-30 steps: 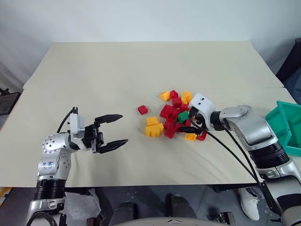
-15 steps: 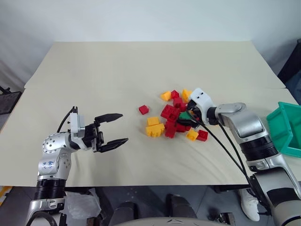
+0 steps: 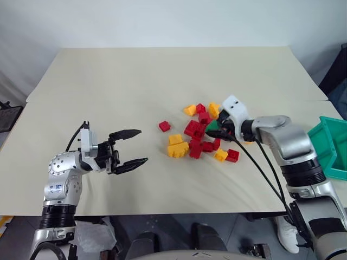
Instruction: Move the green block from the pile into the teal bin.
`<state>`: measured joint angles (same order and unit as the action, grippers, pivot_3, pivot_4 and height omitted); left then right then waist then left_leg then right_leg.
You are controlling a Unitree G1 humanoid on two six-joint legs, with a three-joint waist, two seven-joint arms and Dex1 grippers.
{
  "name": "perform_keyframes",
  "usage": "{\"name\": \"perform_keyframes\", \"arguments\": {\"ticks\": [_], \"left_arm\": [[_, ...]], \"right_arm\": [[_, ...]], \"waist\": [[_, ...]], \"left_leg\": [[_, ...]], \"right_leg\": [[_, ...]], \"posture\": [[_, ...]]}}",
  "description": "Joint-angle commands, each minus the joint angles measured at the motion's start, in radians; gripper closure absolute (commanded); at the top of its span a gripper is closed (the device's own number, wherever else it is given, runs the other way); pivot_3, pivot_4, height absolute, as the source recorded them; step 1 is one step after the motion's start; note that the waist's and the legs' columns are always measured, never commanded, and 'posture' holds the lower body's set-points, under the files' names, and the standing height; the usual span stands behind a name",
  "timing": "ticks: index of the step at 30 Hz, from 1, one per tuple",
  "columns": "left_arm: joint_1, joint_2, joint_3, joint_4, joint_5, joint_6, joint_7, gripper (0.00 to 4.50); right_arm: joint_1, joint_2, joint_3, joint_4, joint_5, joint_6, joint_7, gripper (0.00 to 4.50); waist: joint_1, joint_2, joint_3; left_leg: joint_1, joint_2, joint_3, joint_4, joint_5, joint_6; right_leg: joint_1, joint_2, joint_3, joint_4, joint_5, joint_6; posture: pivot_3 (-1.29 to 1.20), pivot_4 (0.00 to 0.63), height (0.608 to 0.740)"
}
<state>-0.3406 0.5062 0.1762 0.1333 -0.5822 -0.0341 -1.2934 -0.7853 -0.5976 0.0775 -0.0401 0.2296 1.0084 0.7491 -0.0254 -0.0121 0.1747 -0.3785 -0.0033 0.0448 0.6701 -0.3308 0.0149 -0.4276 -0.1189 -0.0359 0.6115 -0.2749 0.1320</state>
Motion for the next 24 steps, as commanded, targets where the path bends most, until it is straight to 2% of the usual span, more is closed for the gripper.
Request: {"name": "perform_keyframes", "arguments": {"ticks": [1,3,7,10,18,24], "left_arm": [[-0.035,-0.010,-0.004,0.003,-0.015,-0.017,-0.022,0.00],[-0.049,-0.017,-0.005,0.013,-0.014,-0.019,-0.028,0.00],[-0.111,-0.039,-0.042,0.070,0.024,-0.067,-0.069,0.00],[-0.133,-0.056,-0.065,0.062,0.019,-0.056,-0.073,0.00],[-0.208,-0.072,-0.115,0.028,0.012,0.060,-0.028,0.00],[-0.284,-0.082,-0.136,0.024,0.009,0.129,-0.010,0.00]], "right_arm": [[0.011,-0.043,-0.174,-0.151,0.066,0.125,-0.048,2.40],[0.031,-0.061,-0.227,-0.196,0.088,0.181,-0.068,2.40],[0.155,-0.151,-0.501,-0.248,0.022,0.185,-0.191,2.40],[0.212,-0.169,-0.634,-0.246,-0.007,0.191,-0.273,2.40],[0.346,-0.188,-0.803,-0.180,-0.041,0.113,-0.375,2.40],[0.349,-0.193,-0.876,0.026,-0.068,-0.044,-0.473,2.40]], "waist": [[0.004,0.000,0.000],[0.012,0.000,0.000],[0.030,0.000,0.000],[0.039,0.001,0.000],[0.034,0.001,0.000],[0.026,0.001,0.000]], "left_leg": [[0.000,0.000,-0.001,0.000,0.000,0.000],[-0.001,0.000,-0.002,0.000,0.000,0.000],[-0.004,-0.001,-0.004,0.001,0.000,0.000],[-0.009,-0.003,-0.005,0.006,-0.001,0.002],[-0.008,-0.003,0.001,0.012,-0.002,0.006],[-0.008,-0.003,0.001,0.012,-0.001,0.008]], "right_leg": [[0.000,0.000,-0.001,0.000,0.000,0.000],[0.000,-0.001,-0.003,-0.001,0.000,0.000],[0.000,-0.003,-0.008,-0.002,0.000,0.000],[-0.002,-0.005,-0.014,-0.002,0.000,0.000],[0.000,-0.006,-0.016,0.000,0.002,0.002],[0.001,-0.006,-0.015,-0.001,0.004,0.002]], "posture": [[0.00,0.150,0.740],[0.00,0.150,0.740],[0.00,0.150,0.740],[0.00,0.150,0.740],[0.00,0.150,0.740],[0.00,0.150,0.740]]}}
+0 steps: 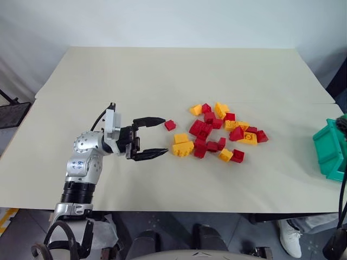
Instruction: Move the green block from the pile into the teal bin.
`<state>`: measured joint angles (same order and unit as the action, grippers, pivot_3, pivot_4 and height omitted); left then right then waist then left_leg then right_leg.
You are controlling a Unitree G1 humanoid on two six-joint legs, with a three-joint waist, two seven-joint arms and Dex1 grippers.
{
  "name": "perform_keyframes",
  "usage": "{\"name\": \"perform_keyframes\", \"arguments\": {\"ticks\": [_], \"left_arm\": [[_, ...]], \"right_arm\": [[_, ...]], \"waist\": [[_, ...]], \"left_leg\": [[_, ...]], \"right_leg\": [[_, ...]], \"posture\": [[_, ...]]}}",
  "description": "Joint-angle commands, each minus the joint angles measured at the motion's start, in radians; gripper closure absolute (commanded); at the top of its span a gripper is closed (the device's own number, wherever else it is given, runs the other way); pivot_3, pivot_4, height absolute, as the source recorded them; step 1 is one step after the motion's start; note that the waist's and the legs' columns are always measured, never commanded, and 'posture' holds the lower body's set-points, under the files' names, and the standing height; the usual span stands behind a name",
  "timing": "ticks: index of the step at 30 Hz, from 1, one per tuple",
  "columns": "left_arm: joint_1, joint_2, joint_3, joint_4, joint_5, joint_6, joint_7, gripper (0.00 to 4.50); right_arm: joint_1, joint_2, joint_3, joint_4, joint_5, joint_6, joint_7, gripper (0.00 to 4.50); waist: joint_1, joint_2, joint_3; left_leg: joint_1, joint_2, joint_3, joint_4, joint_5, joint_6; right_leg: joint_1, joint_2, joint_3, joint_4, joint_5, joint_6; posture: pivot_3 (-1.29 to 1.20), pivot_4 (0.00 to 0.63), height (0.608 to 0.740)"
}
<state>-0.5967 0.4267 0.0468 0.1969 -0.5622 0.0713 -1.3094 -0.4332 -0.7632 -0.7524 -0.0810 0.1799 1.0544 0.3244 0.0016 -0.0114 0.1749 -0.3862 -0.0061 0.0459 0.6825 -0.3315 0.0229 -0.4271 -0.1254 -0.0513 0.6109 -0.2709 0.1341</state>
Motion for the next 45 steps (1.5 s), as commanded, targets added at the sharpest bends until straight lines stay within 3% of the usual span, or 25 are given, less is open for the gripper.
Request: {"name": "perform_keyframes", "arguments": {"ticks": [1,9,16,17,24,32,38,40,45], "left_arm": [[-0.037,0.000,-0.010,-0.034,-0.007,0.029,0.003,0.00],[-0.080,0.000,-0.029,-0.028,0.004,0.059,0.002,0.00],[-0.079,0.006,-0.032,-0.034,0.011,0.056,-0.010,0.00],[-0.079,0.008,-0.032,-0.036,0.011,0.058,-0.012,0.00],[-0.130,0.015,-0.063,-0.007,0.045,0.070,-0.021,0.00],[-0.212,-0.001,-0.092,0.094,0.104,0.056,-0.029,0.00],[-0.228,-0.019,-0.062,0.126,0.119,0.148,0.114,0.00],[-0.189,-0.011,-0.037,0.078,0.089,0.225,0.169,0.00],[-0.078,0.047,0.013,-0.007,0.055,0.252,0.142,0.00]], "right_arm": [[-0.001,-0.026,-0.048,0.108,-0.024,-0.119,-0.067,2.40],[-0.029,-0.027,-0.002,0.328,-0.029,-0.278,-0.162,2.40],[-0.023,-0.038,0.026,0.336,0.003,-0.268,-0.158,0.12],[-0.017,-0.039,0.025,0.323,0.006,-0.263,-0.157,0.05],[0.047,-0.050,-0.011,0.194,0.051,-0.227,-0.129,0.05],[0.119,-0.066,-0.015,-0.138,0.257,-0.086,0.052,0.05],[0.140,-0.091,0.165,-0.334,0.442,-0.076,0.283,0.05],[0.137,-0.118,0.307,-0.323,0.468,-0.073,0.386,0.05],[0.190,-0.151,0.459,-0.253,0.432,-0.323,0.669,0.05]], "waist": [[-0.001,0.000,0.000],[-0.005,0.001,0.000],[-0.004,0.002,0.000],[-0.004,0.002,0.000],[0.000,0.002,0.000],[-0.004,0.002,-0.001],[-0.001,0.002,0.000],[-0.001,0.002,0.000],[-0.001,0.002,0.000]], "left_leg": [[0.000,0.000,0.000,0.000,0.000,0.000],[0.001,0.000,0.002,0.000,0.000,0.000],[0.001,0.000,0.002,0.000,0.000,0.000],[0.001,0.000,0.002,0.000,0.000,0.000],[0.000,0.000,0.002,0.000,0.000,0.000],[0.001,0.000,0.002,0.000,0.000,0.000],[0.001,0.001,0.001,0.001,0.000,0.001],[0.000,0.001,0.000,0.001,0.000,0.001],[-0.001,0.000,0.000,0.001,-0.001,0.001]], "right_leg": [[0.000,0.000,0.000,0.000,0.000,0.000],[0.000,0.000,0.001,0.000,0.000,0.000],[0.000,0.000,0.002,0.000,0.000,0.000],[0.000,0.000,0.002,0.000,0.000,0.000],[0.000,0.000,0.002,-0.001,0.000,0.001],[0.000,0.000,0.002,-0.001,0.001,0.001],[0.000,0.001,0.002,0.000,0.001,0.000],[0.000,0.001,0.002,-0.001,0.001,0.001],[0.000,0.001,0.001,-0.001,0.002,0.002]], "posture": [[0.00,0.150,0.740],[0.00,0.150,0.740],[0.00,0.150,0.740],[0.00,0.150,0.740],[0.00,0.150,0.740],[0.00,0.150,0.740],[0.00,0.150,0.740],[0.00,0.150,0.740],[0.00,0.150,0.740]]}}
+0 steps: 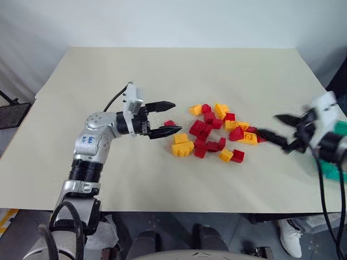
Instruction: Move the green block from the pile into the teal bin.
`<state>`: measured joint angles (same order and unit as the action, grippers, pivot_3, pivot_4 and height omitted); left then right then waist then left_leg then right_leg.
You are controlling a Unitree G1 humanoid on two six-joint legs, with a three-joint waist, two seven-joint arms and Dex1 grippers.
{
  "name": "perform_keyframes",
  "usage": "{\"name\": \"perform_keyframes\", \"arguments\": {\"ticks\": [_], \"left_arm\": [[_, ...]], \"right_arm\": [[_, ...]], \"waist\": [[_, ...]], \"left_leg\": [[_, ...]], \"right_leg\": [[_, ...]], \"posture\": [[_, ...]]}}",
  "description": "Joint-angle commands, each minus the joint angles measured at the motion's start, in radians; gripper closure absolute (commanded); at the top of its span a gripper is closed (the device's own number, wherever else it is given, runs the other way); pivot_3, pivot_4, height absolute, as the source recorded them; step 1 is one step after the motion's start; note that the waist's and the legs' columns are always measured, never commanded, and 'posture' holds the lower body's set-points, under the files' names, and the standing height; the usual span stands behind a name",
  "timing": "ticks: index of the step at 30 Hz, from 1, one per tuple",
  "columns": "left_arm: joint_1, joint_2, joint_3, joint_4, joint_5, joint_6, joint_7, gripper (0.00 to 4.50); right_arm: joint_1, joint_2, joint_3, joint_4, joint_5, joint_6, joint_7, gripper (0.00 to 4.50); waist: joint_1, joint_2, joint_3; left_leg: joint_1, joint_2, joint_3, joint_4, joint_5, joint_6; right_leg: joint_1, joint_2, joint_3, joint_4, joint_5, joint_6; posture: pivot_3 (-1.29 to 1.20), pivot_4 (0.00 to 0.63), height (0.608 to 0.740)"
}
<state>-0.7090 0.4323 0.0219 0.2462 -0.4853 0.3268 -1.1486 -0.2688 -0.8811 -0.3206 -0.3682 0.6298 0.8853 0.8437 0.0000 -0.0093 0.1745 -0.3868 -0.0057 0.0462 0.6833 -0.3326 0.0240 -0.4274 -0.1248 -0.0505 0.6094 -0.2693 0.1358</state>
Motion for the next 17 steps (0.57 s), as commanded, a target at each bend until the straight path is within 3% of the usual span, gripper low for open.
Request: {"name": "perform_keyframes", "arguments": {"ticks": [1,6,17], "left_arm": [[0.051,0.053,0.043,-0.061,-0.021,-0.011,-0.026,0.00],[0.185,0.134,0.105,-0.078,-0.019,-0.105,-0.088,0.00],[0.248,0.195,0.163,-0.107,-0.047,-0.081,-0.092,0.00]], "right_arm": [[0.038,-0.039,0.043,0.053,-0.032,-0.200,0.193,0.05],[0.030,0.000,0.105,0.237,-0.086,-0.471,0.378,0.05],[0.009,0.060,0.080,0.359,-0.078,-0.612,0.396,0.05]], "waist": [[0.002,0.000,0.000],[0.003,-0.001,0.000],[0.005,-0.001,0.001]], "left_leg": [[0.000,0.000,0.000,0.000,0.000,0.000],[0.000,0.000,0.001,0.001,0.000,0.000],[0.001,-0.001,0.001,0.001,0.000,0.000]], "right_leg": [[0.000,0.000,0.000,0.000,0.000,0.000],[0.001,0.000,-0.001,-0.003,0.001,0.001],[0.002,-0.004,-0.003,-0.001,0.001,0.001]], "posture": [[0.00,0.150,0.740],[0.00,0.150,0.740],[0.00,0.150,0.740]]}}
